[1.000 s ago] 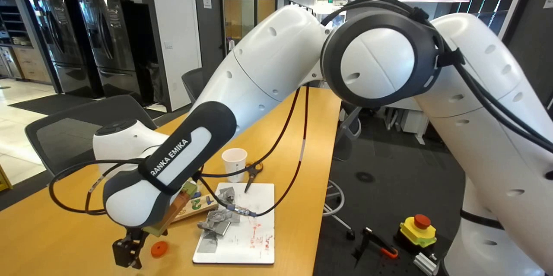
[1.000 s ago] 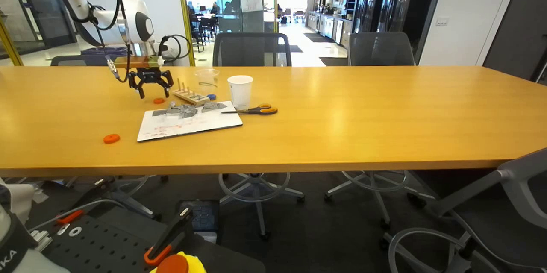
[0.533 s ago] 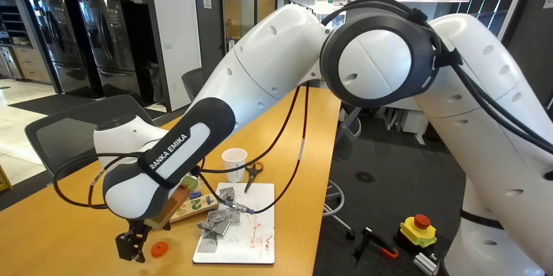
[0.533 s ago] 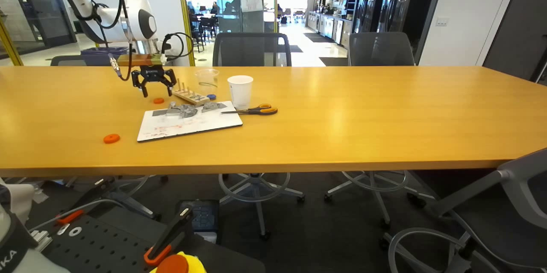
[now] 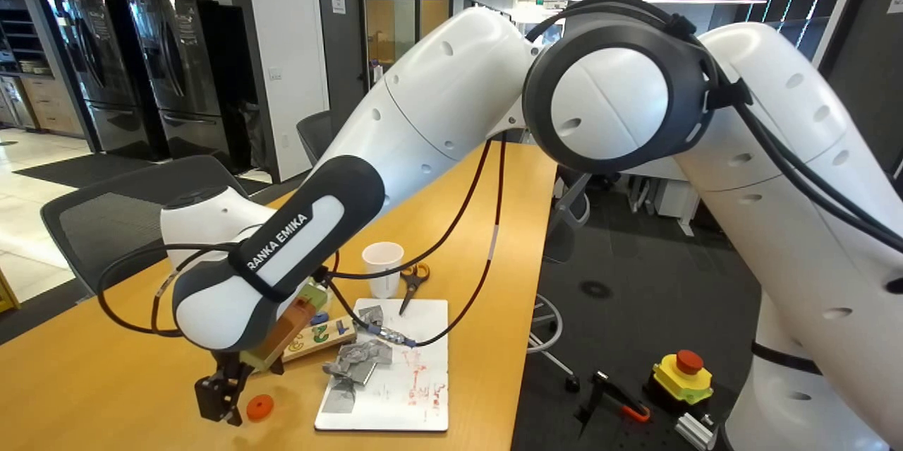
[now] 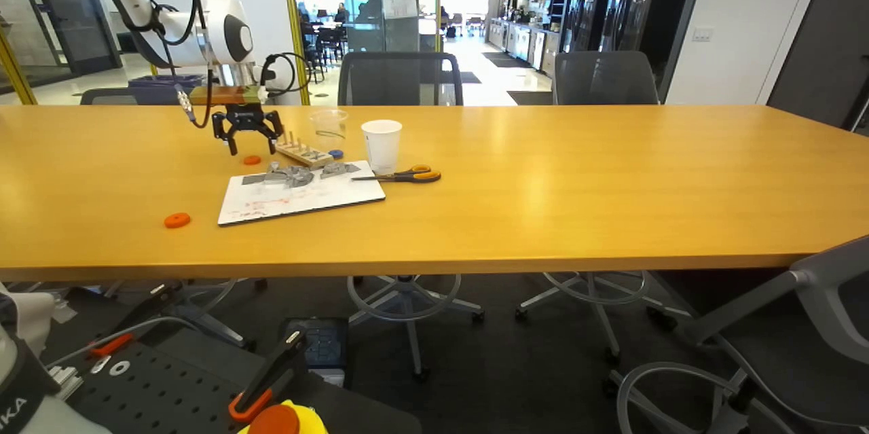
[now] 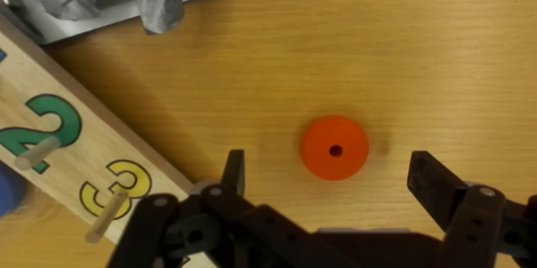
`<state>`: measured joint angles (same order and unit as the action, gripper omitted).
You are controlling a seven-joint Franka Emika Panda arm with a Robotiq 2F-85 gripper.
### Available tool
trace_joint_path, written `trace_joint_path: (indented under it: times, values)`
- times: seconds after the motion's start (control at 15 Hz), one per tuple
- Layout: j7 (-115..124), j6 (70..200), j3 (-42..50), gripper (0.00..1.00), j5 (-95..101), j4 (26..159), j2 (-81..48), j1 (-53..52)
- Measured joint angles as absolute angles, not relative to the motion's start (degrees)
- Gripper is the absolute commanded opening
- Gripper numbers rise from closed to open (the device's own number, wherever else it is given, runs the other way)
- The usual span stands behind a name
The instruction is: Put the orange rings inside the white cup, place the blue ring in the clear cup
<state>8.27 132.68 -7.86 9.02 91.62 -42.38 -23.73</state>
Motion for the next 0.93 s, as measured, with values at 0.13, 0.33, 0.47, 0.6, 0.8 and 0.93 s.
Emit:
trace_joint_path:
  times: [0.13,0.33,0.47,0.6,0.8,0.93]
  values:
    - [8.3,132.7,-7.9,1.0,8.7,91.6,-42.5,-23.6]
    - [8.2,132.7,-8.0,1.0,8.4,91.6,-42.8,-23.4]
    - [8.1,132.7,-8.0,1.0,8.1,91.6,-43.1,-23.3]
    - [8.1,132.7,-8.0,1.0,8.0,91.6,-43.4,-23.3]
    - [8.1,132.7,-8.1,1.0,7.9,91.6,-43.5,-23.3]
    - [8.1,132.7,-8.1,1.0,7.9,91.6,-43.5,-23.3]
